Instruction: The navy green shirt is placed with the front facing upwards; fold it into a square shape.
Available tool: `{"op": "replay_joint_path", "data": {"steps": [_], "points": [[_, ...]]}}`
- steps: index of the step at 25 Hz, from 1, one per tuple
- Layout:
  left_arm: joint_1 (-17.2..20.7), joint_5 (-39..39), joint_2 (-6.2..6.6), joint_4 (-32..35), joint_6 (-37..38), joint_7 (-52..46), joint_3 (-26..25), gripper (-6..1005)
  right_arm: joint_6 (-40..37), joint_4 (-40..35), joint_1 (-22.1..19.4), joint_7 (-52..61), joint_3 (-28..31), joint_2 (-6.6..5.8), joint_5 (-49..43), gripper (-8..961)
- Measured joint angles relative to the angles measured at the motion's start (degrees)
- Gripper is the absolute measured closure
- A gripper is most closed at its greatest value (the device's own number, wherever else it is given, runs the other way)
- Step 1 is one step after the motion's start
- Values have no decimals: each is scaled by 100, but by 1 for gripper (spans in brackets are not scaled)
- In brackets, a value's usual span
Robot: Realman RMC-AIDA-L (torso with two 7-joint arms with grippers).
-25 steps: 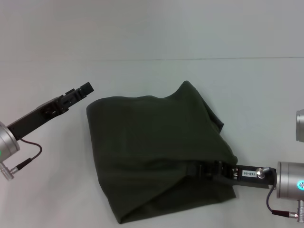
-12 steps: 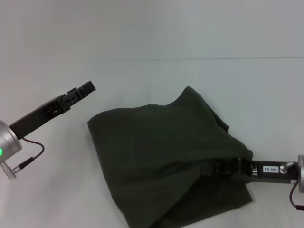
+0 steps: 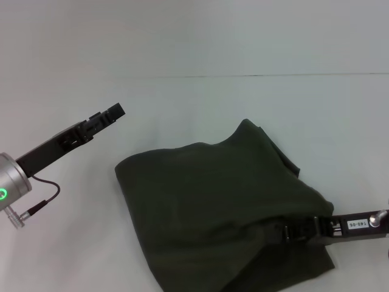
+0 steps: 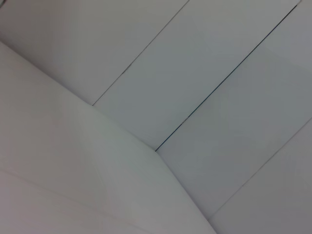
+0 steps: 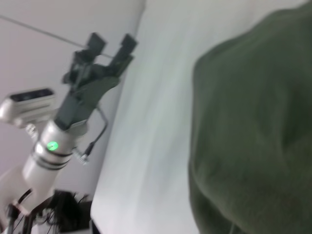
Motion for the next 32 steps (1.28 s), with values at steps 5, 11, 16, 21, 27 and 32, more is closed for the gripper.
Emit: {"op": "replay_joint_path", "data": {"steps": [5,11,16,21,27,32], "points": [[-26,-3,0,-26,-38,9,7,154,-336,-206,69,7,-16,-84,-291,918],[-31,-4,-1,-60,-52,9,16,154,-461,-296,238,142,-19,-245,-848,914],[-22,-4,5,-111,-51,9,17,155,-483,-374,284,234,-26,-334,-1070,911],[-12,-4,-3,-111,-44,-1,17,154,-472,-391,335,284,-27,-373,-1241,908],[-20,-3,5,-109,-44,-16,17,151,-526,-396,492,544,-29,-379,-1762,904],[-31,24,25,-105,-25,-76,16,149,-891,-602,492,514,43,-387,-1778,676]]}}
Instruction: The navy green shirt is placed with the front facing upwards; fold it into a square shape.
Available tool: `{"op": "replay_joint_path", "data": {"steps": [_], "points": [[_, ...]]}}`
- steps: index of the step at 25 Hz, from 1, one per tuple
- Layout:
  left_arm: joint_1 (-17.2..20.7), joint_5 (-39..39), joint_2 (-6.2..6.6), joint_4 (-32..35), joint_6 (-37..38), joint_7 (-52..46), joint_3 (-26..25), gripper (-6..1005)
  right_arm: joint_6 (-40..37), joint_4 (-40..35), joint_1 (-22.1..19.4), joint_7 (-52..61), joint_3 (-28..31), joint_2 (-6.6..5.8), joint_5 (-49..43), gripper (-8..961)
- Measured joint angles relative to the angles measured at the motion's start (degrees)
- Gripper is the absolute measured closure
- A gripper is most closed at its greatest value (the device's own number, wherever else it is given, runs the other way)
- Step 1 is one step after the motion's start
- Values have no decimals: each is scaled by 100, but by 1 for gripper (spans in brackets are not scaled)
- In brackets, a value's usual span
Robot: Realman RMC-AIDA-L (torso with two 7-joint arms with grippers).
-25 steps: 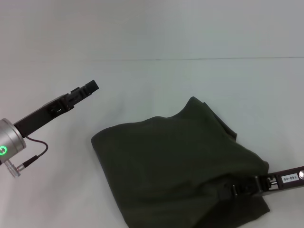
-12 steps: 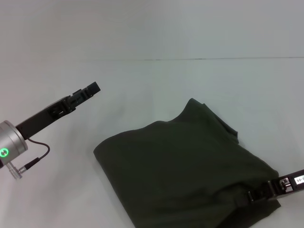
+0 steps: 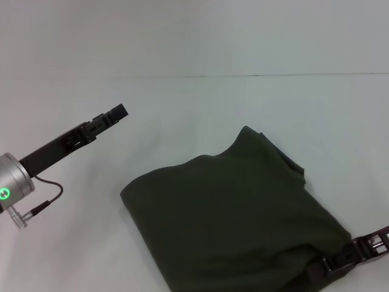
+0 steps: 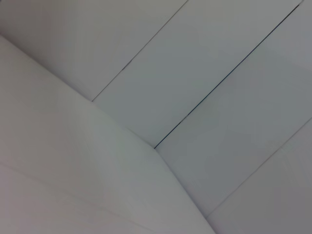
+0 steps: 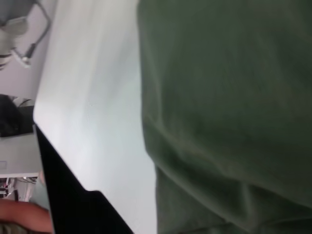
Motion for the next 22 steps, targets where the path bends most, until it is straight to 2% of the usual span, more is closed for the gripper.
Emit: {"op": "replay_joint_path", "data": {"steps": [3,6,10,14,18,22], "points": [[-10,31,17,14,62,-136,1,148,-334,-294,-47,-10,175,-43,11,548],[-12,54,67,52,226,-333,58,147,-600,-486,-68,-9,400,-142,13,419],[36,85,196,156,514,-809,306,145,-719,-547,-133,-147,823,-387,42,342],[120,384,296,486,1009,-1547,394,145,-847,-612,-221,-525,1687,-531,268,264],[113,1118,440,715,1465,-2507,399,146,-744,-703,-399,-771,2255,-574,770,200],[78,1912,475,970,1755,-3276,511,146,-547,-711,-661,-1052,2655,-593,1473,178]]}}
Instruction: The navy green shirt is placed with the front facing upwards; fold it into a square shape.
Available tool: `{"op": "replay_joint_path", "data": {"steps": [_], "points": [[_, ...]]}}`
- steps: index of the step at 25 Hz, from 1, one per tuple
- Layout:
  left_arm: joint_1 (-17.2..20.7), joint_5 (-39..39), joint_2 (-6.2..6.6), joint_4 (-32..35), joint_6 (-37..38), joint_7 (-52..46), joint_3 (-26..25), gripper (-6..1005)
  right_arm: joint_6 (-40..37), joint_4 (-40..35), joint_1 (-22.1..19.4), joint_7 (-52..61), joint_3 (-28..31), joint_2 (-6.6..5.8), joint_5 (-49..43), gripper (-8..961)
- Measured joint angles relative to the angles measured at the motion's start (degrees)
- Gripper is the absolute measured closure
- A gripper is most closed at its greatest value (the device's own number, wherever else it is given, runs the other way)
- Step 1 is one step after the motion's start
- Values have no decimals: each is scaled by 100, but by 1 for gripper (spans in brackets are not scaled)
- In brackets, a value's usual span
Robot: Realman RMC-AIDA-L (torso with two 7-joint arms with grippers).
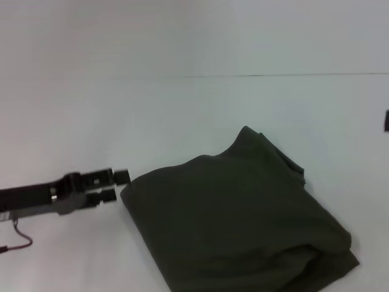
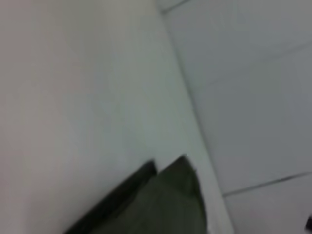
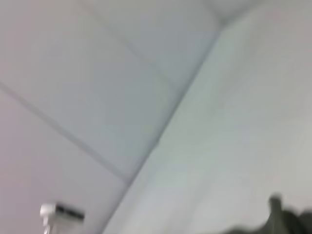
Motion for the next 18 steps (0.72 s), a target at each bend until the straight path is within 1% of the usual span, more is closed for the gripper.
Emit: {"op": "replay_joint_path", "data": {"steps": [2,5,11,18], "points": [[-11,297,5,153,64,-240,143,146,122,17,-127,-134,49,-19,247,176],[-55,423,-3,240,13,-374,406,146,255,52,-285,-293,73,-32,523,174],[-186,434,-96,65,-632,-388,1134,146,284,65,-485,-417,130,-1,735,169],[-331,439,-128,-72,-1162,-415,1421,146,278,75,-586,-463,153,17,789,168]]}}
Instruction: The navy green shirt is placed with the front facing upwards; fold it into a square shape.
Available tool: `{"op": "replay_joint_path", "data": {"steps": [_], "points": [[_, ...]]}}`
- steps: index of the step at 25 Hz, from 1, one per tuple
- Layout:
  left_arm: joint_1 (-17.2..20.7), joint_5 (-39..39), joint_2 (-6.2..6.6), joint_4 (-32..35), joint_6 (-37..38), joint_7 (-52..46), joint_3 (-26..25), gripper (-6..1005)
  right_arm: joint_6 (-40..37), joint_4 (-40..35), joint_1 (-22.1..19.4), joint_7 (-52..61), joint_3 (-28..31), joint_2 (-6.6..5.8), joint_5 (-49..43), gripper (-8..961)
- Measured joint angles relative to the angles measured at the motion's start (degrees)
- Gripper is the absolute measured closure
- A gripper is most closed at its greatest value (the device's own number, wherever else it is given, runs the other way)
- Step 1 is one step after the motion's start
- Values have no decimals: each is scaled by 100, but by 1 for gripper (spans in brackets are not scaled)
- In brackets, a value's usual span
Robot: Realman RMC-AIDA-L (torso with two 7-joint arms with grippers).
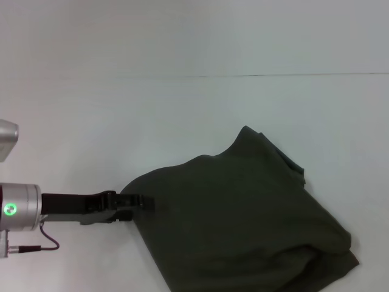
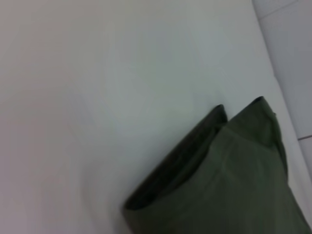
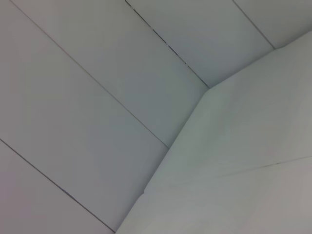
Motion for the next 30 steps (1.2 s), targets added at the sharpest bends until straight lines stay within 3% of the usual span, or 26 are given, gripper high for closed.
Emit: {"op": "replay_joint_path", "data": {"steps": [6,20,30], "points": [[-84,4,-6,-3,-178,-118,266,145,-3,5,4,-5,-48,10,-3,167],[-129,304,70,328,-290,-555,317,146,50,79,41,-39,-48,26,-35,167],[-325,379,22,160,-496,-572,466,146,63,93,59,-67,-55,26,-38,167]]}}
